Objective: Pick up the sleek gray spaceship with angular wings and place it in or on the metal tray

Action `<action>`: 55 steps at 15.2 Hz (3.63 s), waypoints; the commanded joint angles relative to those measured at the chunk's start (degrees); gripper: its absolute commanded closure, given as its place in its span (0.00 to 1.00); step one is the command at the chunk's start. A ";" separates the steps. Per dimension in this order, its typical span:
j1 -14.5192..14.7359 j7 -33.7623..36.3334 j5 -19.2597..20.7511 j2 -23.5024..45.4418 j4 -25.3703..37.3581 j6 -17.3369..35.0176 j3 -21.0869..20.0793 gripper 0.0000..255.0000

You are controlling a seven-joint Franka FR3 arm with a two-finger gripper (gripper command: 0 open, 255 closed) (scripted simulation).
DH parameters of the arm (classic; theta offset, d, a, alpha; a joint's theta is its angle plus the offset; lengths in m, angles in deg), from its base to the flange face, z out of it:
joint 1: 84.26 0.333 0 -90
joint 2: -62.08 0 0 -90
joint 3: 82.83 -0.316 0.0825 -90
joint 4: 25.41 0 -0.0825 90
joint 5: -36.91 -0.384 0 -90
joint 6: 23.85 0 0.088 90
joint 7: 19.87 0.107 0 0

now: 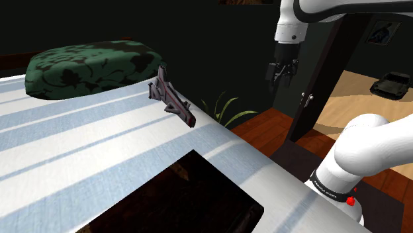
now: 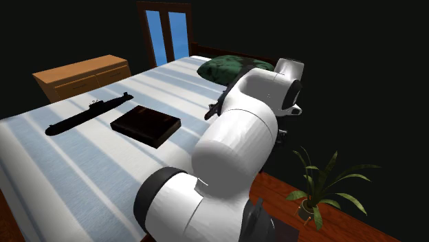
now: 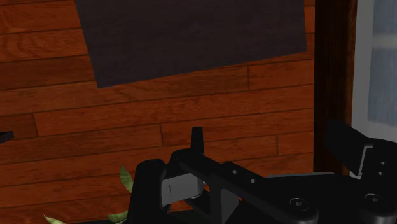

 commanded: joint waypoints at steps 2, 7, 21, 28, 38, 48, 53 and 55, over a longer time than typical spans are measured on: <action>0.50 0.90 -0.97 1.16 0.64 0.93 -0.82 0.00; 2.73 5.13 -5.10 7.45 4.69 5.41 -4.74 0.00; 6.83 16.43 -9.75 28.10 23.59 14.68 -14.41 0.00; 8.85 22.72 -7.66 40.11 37.59 16.49 -18.44 0.00; 10.33 25.05 -6.10 45.36 38.48 22.11 -19.99 0.00; 10.33 25.05 -6.10 45.36 38.48 22.10 -19.99 1.00; 10.33 25.05 -6.10 45.35 38.48 22.10 -19.99 1.00; 10.33 25.05 -6.10 45.35 38.47 22.10 -19.99 1.00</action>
